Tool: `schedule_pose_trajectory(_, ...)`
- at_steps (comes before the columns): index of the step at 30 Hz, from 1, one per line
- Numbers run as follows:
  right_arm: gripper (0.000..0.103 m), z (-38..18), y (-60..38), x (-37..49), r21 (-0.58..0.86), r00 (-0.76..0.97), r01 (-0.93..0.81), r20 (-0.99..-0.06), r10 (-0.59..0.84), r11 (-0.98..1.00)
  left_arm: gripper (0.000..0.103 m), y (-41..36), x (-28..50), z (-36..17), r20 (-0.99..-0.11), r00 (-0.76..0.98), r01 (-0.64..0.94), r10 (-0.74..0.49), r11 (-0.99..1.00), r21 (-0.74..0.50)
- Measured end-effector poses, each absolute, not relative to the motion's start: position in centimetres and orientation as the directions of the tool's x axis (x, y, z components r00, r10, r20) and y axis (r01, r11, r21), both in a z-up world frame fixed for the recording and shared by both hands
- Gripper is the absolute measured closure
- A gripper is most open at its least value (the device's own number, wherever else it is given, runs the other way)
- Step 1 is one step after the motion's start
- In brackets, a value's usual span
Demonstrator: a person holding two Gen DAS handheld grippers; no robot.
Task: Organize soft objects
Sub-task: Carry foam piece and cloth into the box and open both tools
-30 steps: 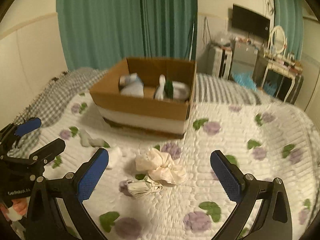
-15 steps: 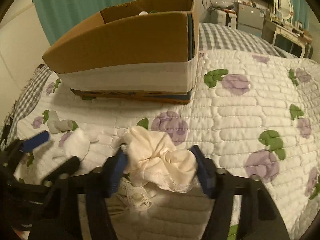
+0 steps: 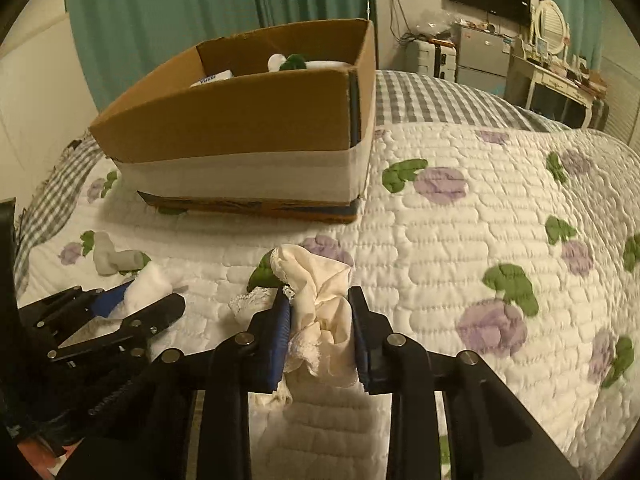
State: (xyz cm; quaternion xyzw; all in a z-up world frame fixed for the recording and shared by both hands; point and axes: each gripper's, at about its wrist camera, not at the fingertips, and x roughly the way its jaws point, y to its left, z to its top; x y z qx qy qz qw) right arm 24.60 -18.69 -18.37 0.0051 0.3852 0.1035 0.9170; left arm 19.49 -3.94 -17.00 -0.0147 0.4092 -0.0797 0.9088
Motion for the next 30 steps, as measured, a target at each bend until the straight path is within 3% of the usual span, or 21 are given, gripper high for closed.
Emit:
schedule_pose_trajectory(8,0.076,-16.0,-18.4,21.3,0.109,0.723,-0.194,-0.655,0.218,0.975,0.066,-3.2,15.6,-12.6,-0.678,0.705,0.211,-0.209,0.974,-0.081)
schedule_pose_trajectory(16,0.077,-10.1,-18.1,17.7,0.104,0.799,-0.228,-0.548,0.247,0.968,0.066,-3.7,12.8,-6.0,-0.584,0.781,0.248,-0.222,0.968,-0.036)
schedule_pose_trajectory(30,0.077,1.7,-17.2,20.4,0.065,0.873,-0.307,-0.377,0.309,0.949,0.066,-3.4,16.3,1.9,-0.458,0.873,0.226,-0.170,0.972,0.069)
